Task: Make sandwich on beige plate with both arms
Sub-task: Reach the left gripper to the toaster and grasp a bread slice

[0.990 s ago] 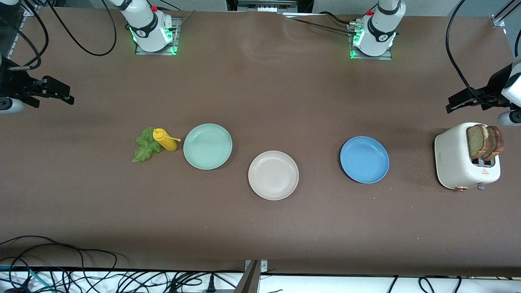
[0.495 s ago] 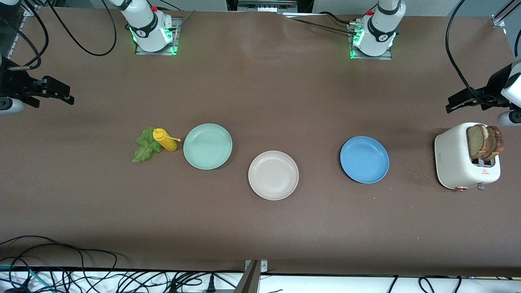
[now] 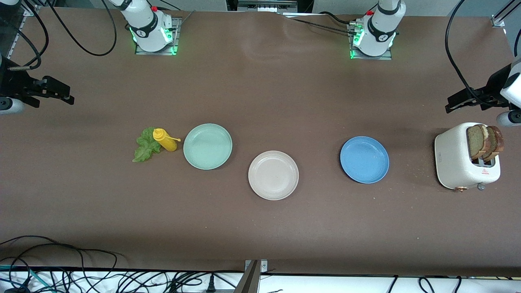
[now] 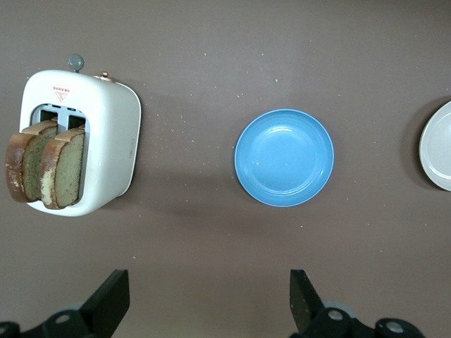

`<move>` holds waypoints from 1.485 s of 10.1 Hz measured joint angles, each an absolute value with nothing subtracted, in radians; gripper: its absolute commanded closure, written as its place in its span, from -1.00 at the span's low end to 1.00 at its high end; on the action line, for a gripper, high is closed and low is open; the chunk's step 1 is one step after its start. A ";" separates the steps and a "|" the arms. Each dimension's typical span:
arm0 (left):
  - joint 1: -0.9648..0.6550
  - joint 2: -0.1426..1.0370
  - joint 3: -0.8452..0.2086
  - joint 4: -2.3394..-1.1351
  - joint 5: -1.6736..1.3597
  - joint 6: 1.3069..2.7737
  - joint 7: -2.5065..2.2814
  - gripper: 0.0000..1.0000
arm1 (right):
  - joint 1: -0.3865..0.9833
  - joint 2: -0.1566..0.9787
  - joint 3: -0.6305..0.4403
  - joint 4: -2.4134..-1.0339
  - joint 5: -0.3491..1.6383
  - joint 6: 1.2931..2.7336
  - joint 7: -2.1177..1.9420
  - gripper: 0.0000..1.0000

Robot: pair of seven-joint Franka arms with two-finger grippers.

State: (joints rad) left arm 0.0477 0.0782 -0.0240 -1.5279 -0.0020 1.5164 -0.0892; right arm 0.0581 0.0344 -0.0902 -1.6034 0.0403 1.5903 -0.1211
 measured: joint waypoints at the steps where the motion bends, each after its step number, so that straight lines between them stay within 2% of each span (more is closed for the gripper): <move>1: 0.048 0.079 -0.024 -1.528 -0.002 1.516 -0.089 -1.00 | 0.058 0.034 -0.090 -1.603 0.040 1.590 -0.121 -1.00; 6: 0.053 0.098 -0.019 -1.528 -0.001 1.511 -0.091 -1.00 | 0.058 0.035 -0.090 -1.603 0.040 1.590 -0.121 -1.00; 11: 0.127 0.357 0.000 -1.526 0.046 1.533 -0.085 -1.00 | 0.058 0.036 -0.092 -1.603 0.041 1.589 -0.121 -1.00; 15: 0.160 0.365 0.001 -1.507 0.177 1.566 0.023 -1.00 | 0.058 0.036 -0.092 -1.603 0.041 1.589 -0.122 -1.00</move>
